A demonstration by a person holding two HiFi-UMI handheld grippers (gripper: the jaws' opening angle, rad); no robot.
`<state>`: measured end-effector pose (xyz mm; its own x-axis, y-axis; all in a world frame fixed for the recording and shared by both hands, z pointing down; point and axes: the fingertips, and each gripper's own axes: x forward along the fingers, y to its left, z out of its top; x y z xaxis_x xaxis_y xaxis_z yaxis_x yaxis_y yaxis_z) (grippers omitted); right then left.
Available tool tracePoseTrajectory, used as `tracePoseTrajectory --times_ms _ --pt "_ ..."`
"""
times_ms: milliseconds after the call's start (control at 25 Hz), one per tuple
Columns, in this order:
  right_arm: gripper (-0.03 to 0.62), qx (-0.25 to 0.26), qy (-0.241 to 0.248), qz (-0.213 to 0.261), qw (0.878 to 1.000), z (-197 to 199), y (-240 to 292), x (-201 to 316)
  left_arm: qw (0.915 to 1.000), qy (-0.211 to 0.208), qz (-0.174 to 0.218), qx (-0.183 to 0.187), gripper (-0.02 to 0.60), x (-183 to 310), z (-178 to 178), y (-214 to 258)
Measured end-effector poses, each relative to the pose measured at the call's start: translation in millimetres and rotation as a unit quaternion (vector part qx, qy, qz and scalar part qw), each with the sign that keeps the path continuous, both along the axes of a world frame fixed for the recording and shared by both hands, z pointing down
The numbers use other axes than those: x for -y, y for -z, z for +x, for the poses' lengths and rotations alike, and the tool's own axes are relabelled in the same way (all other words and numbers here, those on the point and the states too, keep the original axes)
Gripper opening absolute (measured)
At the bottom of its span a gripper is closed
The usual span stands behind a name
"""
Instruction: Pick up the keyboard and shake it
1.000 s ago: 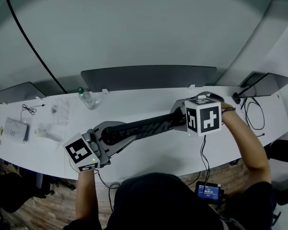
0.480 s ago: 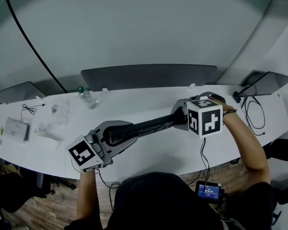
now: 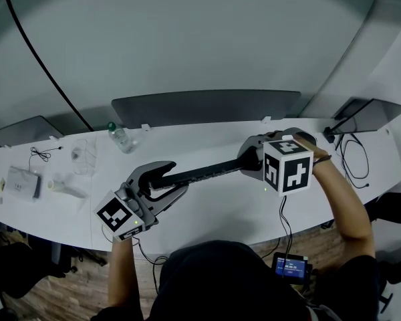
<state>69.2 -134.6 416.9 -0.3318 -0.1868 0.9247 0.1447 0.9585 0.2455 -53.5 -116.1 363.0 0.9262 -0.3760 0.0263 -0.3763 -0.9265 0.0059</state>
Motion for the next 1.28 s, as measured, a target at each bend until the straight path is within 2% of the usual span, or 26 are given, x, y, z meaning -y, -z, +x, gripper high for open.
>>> tracePoseTrajectory --times_ms 240,480,640,760,920,1040,1280 --pt "0.086 -0.004 -0.005 0.026 1.0 1 3 7 0.9991 0.041 0.015 0.0 0.261 11 -6 0" --pt "0.086 0.0 -0.011 0.047 0.999 3 4 12 0.9979 0.059 0.024 0.006 0.272 15 -10 -1" --pt "0.086 -0.002 -0.018 0.072 0.997 4 8 16 0.9936 0.092 0.056 0.036 0.294 21 -17 1" --pt "0.086 -0.009 -0.024 0.096 0.995 5 10 20 0.9842 0.112 0.106 0.087 0.318 24 -20 4" --pt "0.086 -0.01 -0.036 0.12 0.992 5 12 27 0.9696 0.117 0.165 0.138 0.318 25 -21 13" --pt "0.086 -0.01 -0.049 0.143 0.988 7 13 32 0.9551 0.127 0.194 0.184 0.318 25 -22 18" --pt "0.086 -0.012 -0.07 0.209 0.975 5 18 49 0.9293 0.154 0.233 0.242 0.318 29 -17 26"
